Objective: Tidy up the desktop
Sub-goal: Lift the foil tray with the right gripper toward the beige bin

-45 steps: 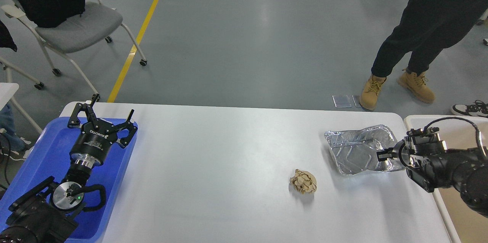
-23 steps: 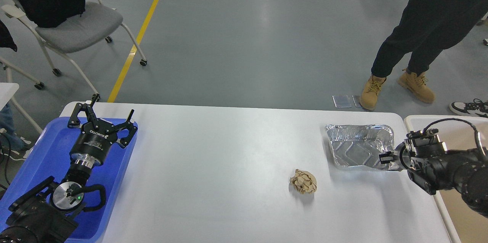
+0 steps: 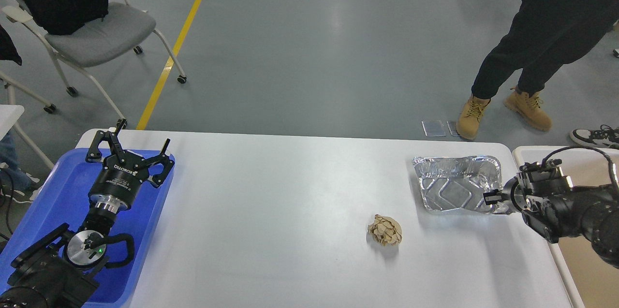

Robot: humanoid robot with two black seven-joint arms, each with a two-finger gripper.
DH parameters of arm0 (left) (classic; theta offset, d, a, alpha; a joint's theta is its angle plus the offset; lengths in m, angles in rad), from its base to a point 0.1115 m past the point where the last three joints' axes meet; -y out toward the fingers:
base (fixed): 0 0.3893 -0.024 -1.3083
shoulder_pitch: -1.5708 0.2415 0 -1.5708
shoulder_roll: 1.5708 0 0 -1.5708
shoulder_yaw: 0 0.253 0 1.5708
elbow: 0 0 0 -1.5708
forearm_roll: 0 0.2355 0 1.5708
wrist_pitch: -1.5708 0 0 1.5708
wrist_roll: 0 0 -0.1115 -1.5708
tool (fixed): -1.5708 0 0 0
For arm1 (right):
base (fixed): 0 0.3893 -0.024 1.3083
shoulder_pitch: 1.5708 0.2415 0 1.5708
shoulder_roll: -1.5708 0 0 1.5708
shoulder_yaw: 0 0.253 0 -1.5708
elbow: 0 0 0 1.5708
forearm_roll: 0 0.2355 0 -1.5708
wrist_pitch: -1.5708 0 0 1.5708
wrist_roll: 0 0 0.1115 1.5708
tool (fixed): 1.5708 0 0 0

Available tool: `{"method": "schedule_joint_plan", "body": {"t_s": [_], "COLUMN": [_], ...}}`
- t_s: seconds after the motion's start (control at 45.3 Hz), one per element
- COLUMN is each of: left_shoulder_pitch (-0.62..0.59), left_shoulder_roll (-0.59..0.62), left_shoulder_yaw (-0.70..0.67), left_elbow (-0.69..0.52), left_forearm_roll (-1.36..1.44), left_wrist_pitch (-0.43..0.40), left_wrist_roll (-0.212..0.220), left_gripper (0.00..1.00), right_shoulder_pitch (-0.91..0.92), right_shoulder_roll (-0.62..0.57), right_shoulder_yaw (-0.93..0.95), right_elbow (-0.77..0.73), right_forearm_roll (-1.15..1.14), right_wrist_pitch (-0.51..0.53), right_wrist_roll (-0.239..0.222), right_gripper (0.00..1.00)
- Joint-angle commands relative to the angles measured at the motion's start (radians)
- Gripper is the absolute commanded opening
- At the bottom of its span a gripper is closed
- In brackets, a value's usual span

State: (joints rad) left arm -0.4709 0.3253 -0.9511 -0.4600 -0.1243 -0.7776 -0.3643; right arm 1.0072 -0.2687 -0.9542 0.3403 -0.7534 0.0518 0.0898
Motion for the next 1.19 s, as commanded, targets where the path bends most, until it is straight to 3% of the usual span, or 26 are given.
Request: {"method": "schedule_joint_plan", "body": {"t_s": [0.0, 0.199, 0.529, 0.904, 1.169], "left_shoulder_pitch": [-0.002, -0.002, 0.0, 0.002, 0.003], "left_shoulder_roll": [0.0, 0.0, 0.001, 0.004, 0.004], "left_shoulder_yaw": [0.0, 0.0, -0.002, -0.005, -0.006], "left_elbow": [0.0, 0.0, 0.0, 0.0, 0.0], "left_forearm_roll": [0.0, 0.0, 0.0, 0.0, 0.0], "left_wrist_pitch": [0.0, -0.002, -0.002, -0.002, -0.002], "left_wrist_roll": [0.001, 0.002, 0.002, 0.002, 0.004], "left_gripper": [0.99, 0.99, 0.99, 0.99, 0.99], "right_shoulder_pitch": [0.074, 0.275, 0.637, 1.027, 1.212], "right_shoulder_roll": [-0.082, -0.231, -0.432, -0.557, -0.592], "right_shoulder_yaw": [0.005, -0.004, -0.058, -0.17, -0.198], "right_elbow": [0.084, 0.311, 0.611, 0.79, 0.827], "right_forearm_roll": [0.003, 0.0, -0.067, -0.121, -0.147], "right_wrist_pitch": [0.013, 0.031, 0.192, 0.388, 0.576], "right_wrist_roll": [0.016, 0.016, 0.002, 0.001, -0.001], "right_gripper": [0.0, 0.0, 0.0, 0.0, 0.0]}}
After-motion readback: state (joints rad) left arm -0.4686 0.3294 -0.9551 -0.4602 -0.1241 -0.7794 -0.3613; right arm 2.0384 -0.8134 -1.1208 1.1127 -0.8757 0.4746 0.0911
